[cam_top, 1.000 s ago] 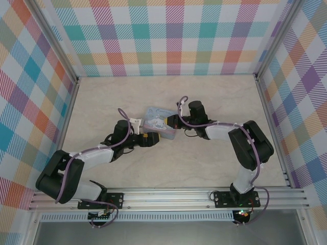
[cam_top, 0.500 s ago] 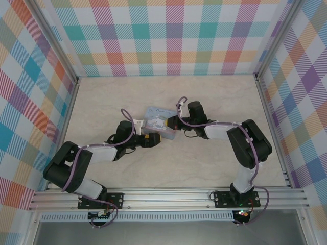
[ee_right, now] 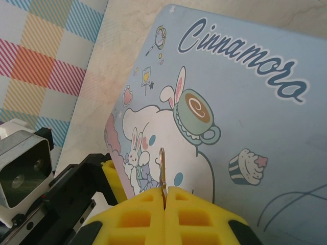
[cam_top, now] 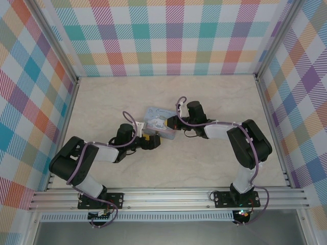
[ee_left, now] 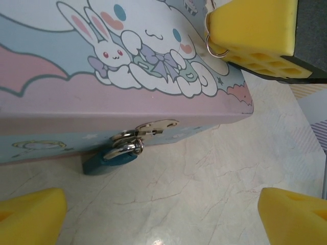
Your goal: Unlock the padlock with the key
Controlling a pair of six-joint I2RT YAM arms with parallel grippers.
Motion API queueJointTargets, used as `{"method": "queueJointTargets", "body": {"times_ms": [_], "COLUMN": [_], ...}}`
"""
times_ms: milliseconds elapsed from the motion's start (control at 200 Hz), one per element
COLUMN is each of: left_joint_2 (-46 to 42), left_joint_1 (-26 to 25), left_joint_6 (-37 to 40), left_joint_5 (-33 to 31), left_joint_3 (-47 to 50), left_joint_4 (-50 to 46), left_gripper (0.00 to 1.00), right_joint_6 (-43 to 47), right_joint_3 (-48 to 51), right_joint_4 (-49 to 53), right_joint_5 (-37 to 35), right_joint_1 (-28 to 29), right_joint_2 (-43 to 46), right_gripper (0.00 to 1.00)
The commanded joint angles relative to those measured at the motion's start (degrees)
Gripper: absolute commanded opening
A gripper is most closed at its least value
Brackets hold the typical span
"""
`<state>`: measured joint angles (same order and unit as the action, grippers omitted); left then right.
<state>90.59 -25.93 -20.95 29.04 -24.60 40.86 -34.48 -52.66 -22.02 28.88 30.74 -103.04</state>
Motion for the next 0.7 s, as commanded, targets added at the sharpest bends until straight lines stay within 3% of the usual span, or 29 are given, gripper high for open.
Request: {"method": "queueJointTargets", "body": {"times_ms": [0, 695], "left_joint_2": [1.7, 7.3], "left_joint_1": [0.5, -0.4], "left_joint_6": [2.5, 3.4], "left_joint_5": [0.5, -1.1], "left_joint_3": [0.3, -0.8], "left_joint_4": [4.9, 10.0], "left_gripper": [0.92, 0.86], "right_joint_6": [1.7, 2.2], "right_joint_3": [0.2, -0.2], "right_joint_4": [5.8, 7.8], "right_joint_5": [-1.5, -1.5], "right_joint_1": [0.6, 0.9], "right_joint_2": [-1.2, -1.2], "right_gripper": [0.03, 0.03]}}
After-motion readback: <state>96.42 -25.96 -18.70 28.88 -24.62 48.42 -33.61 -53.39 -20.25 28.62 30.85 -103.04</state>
